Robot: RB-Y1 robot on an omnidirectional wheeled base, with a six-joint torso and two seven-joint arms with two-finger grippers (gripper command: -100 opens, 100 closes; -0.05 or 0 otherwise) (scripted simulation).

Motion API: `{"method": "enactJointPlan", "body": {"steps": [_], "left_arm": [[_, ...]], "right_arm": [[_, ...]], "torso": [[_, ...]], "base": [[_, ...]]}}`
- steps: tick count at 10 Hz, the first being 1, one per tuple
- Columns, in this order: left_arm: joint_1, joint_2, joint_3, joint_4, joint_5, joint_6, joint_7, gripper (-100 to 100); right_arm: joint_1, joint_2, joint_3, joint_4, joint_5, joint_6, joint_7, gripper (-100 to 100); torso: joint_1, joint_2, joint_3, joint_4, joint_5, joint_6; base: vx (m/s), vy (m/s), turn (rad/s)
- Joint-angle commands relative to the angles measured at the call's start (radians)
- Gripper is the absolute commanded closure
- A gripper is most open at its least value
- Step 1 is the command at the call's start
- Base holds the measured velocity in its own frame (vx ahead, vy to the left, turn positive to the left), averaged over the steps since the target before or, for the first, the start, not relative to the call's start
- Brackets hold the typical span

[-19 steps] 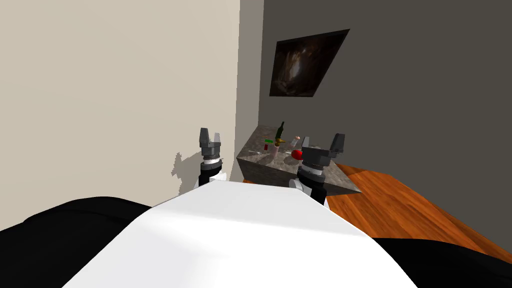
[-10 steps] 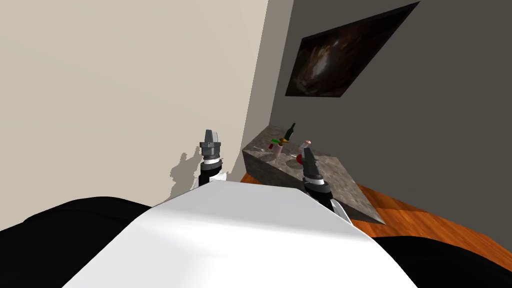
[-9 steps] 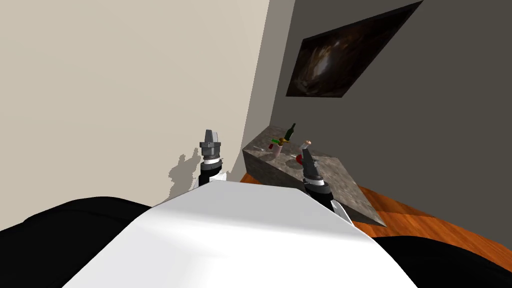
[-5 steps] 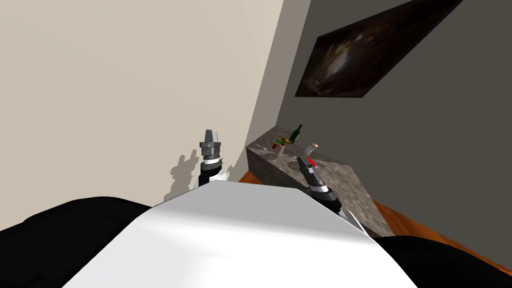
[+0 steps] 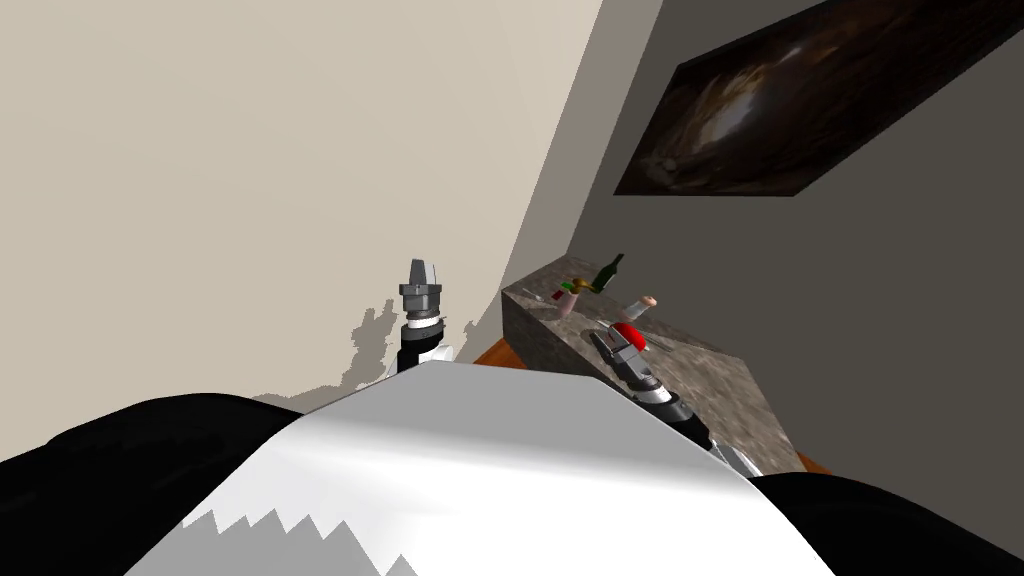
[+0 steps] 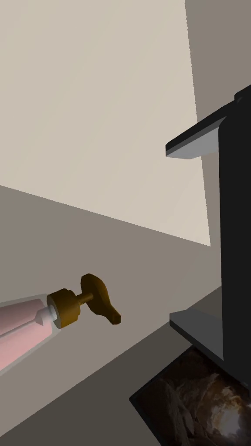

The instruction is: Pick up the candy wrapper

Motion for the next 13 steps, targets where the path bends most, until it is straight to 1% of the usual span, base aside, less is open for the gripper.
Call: {"method": "enactJointPlan", "body": {"steps": [1,2,3,4,5,6,7,8,9,10,11,12,13], "left_arm": [[0.0,0.0,0.0,0.0,0.0,0.0,0.0,0],[0.0,0.0,0.0,0.0,0.0,0.0,0.0,0],[0.0,0.0,0.0,0.0,0.0,0.0,0.0,0],[0.0,0.0,0.0,0.0,0.0,0.0,0.0,0],[0.0,0.0,0.0,0.0,0.0,0.0,0.0,0],[0.0,0.0,0.0,0.0,0.0,0.0,0.0,0],[0.0,0.0,0.0,0.0,0.0,0.0,0.0,0],[0.0,0.0,0.0,0.0,0.0,0.0,0.0,0],[0.0,0.0,0.0,0.0,0.0,0.0,0.0,0],[0.0,0.0,0.0,0.0,0.0,0.0,0.0,0],[0.0,0.0,0.0,0.0,0.0,0.0,0.0,0],[0.0,0.0,0.0,0.0,0.0,0.0,0.0,0],[0.0,0.0,0.0,0.0,0.0,0.0,0.0,0]], "right_arm": [[0.037,-0.034,-0.028,0.05,0.048,-0.028,0.05,-100],[0.037,-0.034,-0.028,0.051,0.048,-0.028,0.052,-100],[0.067,-0.069,-0.055,0.091,0.087,-0.043,0.088,-100],[0.097,-0.104,-0.082,0.126,0.115,-0.058,0.114,-100],[0.097,-0.104,-0.082,0.133,0.127,-0.058,0.131,-100],[0.125,-0.139,-0.108,0.176,0.162,-0.072,0.166,-100],[0.125,-0.139,-0.108,0.176,0.166,-0.072,0.172,-100],[0.153,-0.175,-0.133,0.221,0.205,-0.086,0.212,-100],[0.179,-0.208,-0.157,0.246,0.236,-0.099,0.237,-100],[0.179,-0.211,-0.157,0.267,0.243,-0.099,0.252,-100],[0.203,-0.246,-0.179,0.309,0.28,-0.111,0.285,-100],[0.203,-0.246,-0.179,0.313,0.28,-0.111,0.293,-100],[0.226,-0.282,-0.2,0.359,0.317,-0.123,0.333,-100]], "torso": [[0.0,0.0,0.0,0.0,0.0,0.0],[0.0,-0.001,-0.001,0.0,0.0,-0.001],[0.0,-0.002,-0.001,0.0,0.0,0.0],[0.0,-0.001,-0.001,0.0,0.0,-0.001],[-0.001,-0.001,-0.001,0.0,0.0,-0.001],[-0.001,-0.002,-0.001,0.0,0.0,0.0],[0.0,-0.003,-0.002,-0.001,0.0,-0.001],[0.0,-0.003,-0.002,-0.001,0.0,0.0],[0.001,-0.004,-0.002,-0.001,0.0,-0.001],[0.0,-0.004,-0.003,-0.001,0.0,-0.001],[0.0,-0.004,-0.003,-0.001,0.0,0.0],[0.001,-0.005,-0.003,-0.001,0.0,-0.001],[0.001,-0.006,-0.003,-0.001,0.0,0.0]], "base": [[-0.032,-0.036,0.326],[-0.023,-0.044,0.201],[-0.044,-0.042,0.333],[-0.039,-0.061,0.46],[-0.025,-0.061,0.242],[-0.02,-0.038,0.402],[-0.018,-0.034,0.2],[-0.015,-0.024,0.401],[-0.01,-0.034,0.447],[-0.007,-0.034,0.196],[0.001,-0.022,0.409],[0.006,-0.023,0.208],[0.017,-0.013,0.327]]}}
